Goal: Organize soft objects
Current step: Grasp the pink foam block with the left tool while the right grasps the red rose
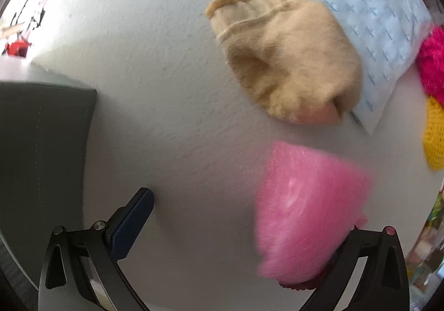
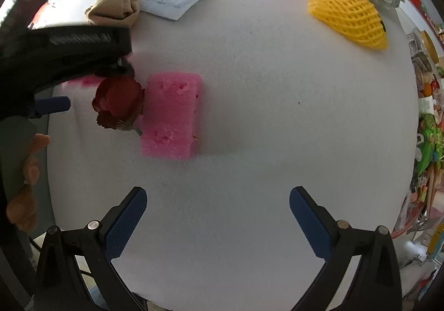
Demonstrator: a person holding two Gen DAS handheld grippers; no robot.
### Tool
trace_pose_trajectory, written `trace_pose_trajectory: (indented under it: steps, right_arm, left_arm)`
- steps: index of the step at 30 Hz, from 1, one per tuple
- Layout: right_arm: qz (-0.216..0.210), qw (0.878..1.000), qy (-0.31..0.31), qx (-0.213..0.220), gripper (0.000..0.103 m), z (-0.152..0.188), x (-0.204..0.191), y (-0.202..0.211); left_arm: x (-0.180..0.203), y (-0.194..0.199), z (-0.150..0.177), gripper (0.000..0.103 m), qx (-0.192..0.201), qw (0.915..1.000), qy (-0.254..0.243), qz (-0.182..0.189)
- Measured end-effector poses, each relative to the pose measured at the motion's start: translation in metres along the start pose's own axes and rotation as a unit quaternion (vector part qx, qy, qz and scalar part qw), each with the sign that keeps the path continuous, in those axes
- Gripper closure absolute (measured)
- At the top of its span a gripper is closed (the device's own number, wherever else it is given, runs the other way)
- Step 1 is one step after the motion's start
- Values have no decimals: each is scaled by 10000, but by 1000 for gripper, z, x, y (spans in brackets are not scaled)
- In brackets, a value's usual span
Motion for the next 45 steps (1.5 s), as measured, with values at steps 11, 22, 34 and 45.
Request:
trace_pose_trajectory:
  steps: [11, 22, 34, 45]
  right_arm:
    - [-104, 9999, -118, 14, 0, 3, 26, 8]
    - [-295, 9968, 461, 583, 0, -55, -25, 31]
    - [-126, 9611, 2645, 789, 51, -77, -117, 7]
    - [-592, 9825, 1696, 487, 81, -64, -74, 5]
  left_arm:
    - [1, 18, -14, 4, 491, 9983, -315, 30]
    - [18, 35, -18, 79, 549, 9951, -698, 442]
    - [-26, 21, -12, 79, 465, 9963, -501, 527]
    - [0, -2, 42, 79, 275, 9940, -877, 600]
Point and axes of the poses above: each gripper's, at about its wrist camera, not at the fingertips, and y roughly against the way its jaws point, x to its right, z to its underside, the point moved 10 cm from there along -y, roughly the way its jaws point, and after that the axes turned 6 degrees about -y, right-handed, at the moved point
